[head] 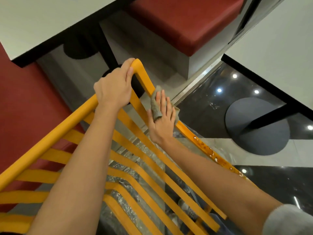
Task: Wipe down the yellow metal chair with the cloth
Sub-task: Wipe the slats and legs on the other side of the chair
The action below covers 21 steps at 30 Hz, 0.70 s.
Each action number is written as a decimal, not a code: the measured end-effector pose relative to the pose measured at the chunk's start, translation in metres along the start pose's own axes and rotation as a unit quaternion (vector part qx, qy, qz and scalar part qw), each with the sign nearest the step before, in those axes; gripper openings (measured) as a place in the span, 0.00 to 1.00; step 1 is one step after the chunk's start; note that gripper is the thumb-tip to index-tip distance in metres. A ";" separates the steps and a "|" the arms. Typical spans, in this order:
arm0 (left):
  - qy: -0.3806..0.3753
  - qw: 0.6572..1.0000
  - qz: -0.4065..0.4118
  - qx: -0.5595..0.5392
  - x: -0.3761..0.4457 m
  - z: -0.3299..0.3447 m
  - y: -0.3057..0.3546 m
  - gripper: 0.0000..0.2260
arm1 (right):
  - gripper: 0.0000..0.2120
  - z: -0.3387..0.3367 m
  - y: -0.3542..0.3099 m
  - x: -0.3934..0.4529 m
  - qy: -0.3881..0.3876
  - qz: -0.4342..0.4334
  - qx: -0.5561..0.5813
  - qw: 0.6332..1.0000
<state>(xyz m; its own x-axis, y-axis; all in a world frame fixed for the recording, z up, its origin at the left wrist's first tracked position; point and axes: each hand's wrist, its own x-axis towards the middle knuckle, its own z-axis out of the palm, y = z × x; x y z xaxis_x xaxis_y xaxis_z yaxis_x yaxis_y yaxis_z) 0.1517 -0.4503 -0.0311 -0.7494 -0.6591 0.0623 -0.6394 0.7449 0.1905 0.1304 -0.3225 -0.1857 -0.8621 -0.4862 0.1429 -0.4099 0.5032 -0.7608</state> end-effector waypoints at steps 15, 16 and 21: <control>0.020 1.000 0.018 0.009 0.004 0.006 -0.005 0.20 | 0.39 -0.012 -0.073 0.145 -0.155 0.203 0.303 0.918; 0.023 0.999 0.018 0.013 0.004 0.006 -0.005 0.20 | 0.38 0.000 -0.066 0.156 -0.167 0.195 0.334 0.907; 0.008 1.000 0.010 0.020 0.003 0.004 -0.004 0.20 | 0.37 -0.004 -0.027 0.124 -0.195 0.255 0.310 0.895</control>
<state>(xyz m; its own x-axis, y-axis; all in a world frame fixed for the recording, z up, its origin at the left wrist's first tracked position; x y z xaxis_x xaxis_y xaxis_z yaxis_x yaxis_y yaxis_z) 0.1510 -0.4552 -0.0356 -0.7588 -0.6462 0.0819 -0.6317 0.7607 0.1491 0.0337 -0.3934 -0.1450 -0.6704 -0.5798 -0.4629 0.3560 0.2960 -0.8864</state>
